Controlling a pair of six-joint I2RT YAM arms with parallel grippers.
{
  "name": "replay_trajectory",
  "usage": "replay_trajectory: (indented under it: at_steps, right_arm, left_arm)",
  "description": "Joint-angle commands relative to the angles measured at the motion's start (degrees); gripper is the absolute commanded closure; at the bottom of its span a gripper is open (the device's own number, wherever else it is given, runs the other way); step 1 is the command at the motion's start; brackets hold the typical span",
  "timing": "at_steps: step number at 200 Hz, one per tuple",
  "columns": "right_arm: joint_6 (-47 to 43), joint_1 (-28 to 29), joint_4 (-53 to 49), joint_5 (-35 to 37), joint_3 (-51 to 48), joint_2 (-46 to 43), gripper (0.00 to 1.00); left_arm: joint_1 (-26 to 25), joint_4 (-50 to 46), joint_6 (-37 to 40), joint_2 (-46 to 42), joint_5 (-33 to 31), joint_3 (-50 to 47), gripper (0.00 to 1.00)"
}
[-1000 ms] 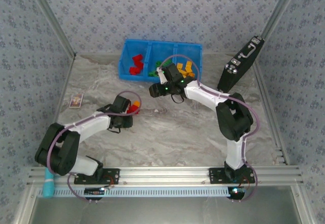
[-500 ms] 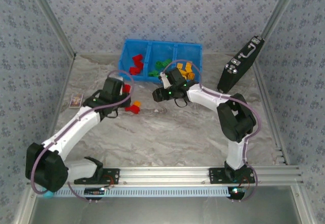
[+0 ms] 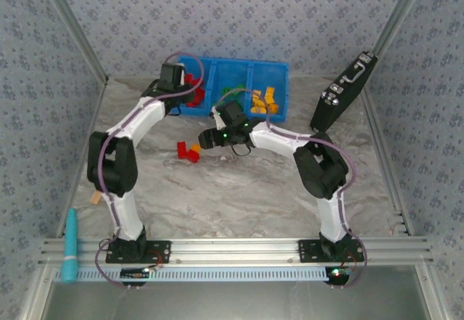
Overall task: Sort the legos into containers by color
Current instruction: Place the lego in the container, then move the lego to the center of the table.
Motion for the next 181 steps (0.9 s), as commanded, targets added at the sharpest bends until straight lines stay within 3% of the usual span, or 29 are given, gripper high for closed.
replay_trajectory:
  at_steps: [1, 46, 82, 107, 181]
  right_arm:
    - [8.5, 1.9, -1.7, 1.1, 3.4, 2.8, 0.22]
    - [17.2, 3.9, -2.9, 2.7, 6.5, 6.8, 0.22]
    - [20.0, 4.1, -4.7, 4.6, 9.0, 9.9, 0.23]
    - [21.0, 4.1, -6.0, 6.6, 10.4, 11.3, 0.23]
    - [23.1, 4.2, -4.6, 6.8, 14.2, 15.6, 0.23]
  left_arm:
    - [0.5, 1.3, 0.1, 6.0, 3.1, 6.2, 0.71]
    - [1.5, -1.8, -1.0, 16.6, 4.7, 18.7, 0.64]
    - [1.9, -3.2, -1.1, 19.1, 5.8, 22.6, 0.45]
    - [2.1, -3.4, -0.9, 18.1, 6.9, 22.5, 0.38]
    - [2.1, -2.1, 0.5, 3.5, 9.7, 12.8, 0.35]
